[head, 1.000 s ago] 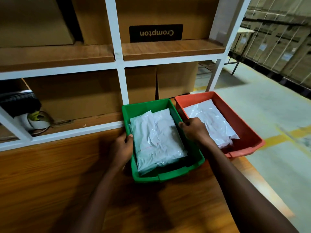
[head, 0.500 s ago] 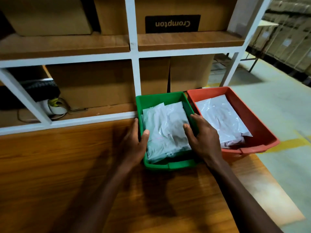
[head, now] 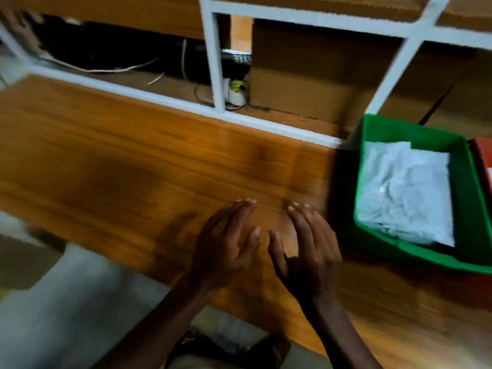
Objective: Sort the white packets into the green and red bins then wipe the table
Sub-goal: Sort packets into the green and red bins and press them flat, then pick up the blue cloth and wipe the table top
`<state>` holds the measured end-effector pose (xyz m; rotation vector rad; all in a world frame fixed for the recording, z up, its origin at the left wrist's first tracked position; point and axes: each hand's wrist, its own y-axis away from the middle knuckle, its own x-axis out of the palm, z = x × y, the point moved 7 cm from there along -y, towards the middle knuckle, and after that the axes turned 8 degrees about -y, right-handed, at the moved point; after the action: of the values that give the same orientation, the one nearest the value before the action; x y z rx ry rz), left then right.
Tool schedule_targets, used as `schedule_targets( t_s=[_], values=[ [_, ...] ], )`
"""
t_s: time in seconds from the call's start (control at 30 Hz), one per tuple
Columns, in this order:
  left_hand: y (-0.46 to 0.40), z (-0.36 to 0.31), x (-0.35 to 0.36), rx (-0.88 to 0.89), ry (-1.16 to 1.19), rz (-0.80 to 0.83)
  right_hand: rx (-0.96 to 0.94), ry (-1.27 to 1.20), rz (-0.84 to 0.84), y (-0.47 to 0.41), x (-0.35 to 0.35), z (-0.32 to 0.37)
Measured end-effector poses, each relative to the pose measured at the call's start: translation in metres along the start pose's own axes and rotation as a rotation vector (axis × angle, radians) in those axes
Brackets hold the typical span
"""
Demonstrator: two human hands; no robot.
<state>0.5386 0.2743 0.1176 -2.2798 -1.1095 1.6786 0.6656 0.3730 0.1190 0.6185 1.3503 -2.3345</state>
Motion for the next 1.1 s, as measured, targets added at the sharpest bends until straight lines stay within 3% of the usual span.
schedule_targets(
  t_s=[0.1,0.23,0.5,0.7,0.83,1.1],
  values=[
    [0.017,0.058,-0.026,-0.066,-0.046,0.006,-0.010,-0.055,0.113,0.003,0.061,0.032],
    [0.057,0.173,-0.070,-0.280,-0.100,0.047,-0.078,-0.093,0.171,0.001,0.153,0.098],
    [0.132,0.379,-0.205,-0.587,-0.216,-0.115,-0.136,-0.252,0.468,-0.014,0.361,0.261],
    [0.171,0.504,-0.283,-0.807,-0.314,-0.173,-0.255,-0.385,0.589,-0.032,0.496,0.382],
    [0.196,0.593,-0.324,-0.932,-0.369,-0.210,-0.359,-0.466,0.612,-0.040,0.590,0.461],
    [0.226,0.776,-0.385,-1.144,-0.421,-0.115,-0.433,-0.638,0.655,-0.056,0.757,0.607]
  ],
)
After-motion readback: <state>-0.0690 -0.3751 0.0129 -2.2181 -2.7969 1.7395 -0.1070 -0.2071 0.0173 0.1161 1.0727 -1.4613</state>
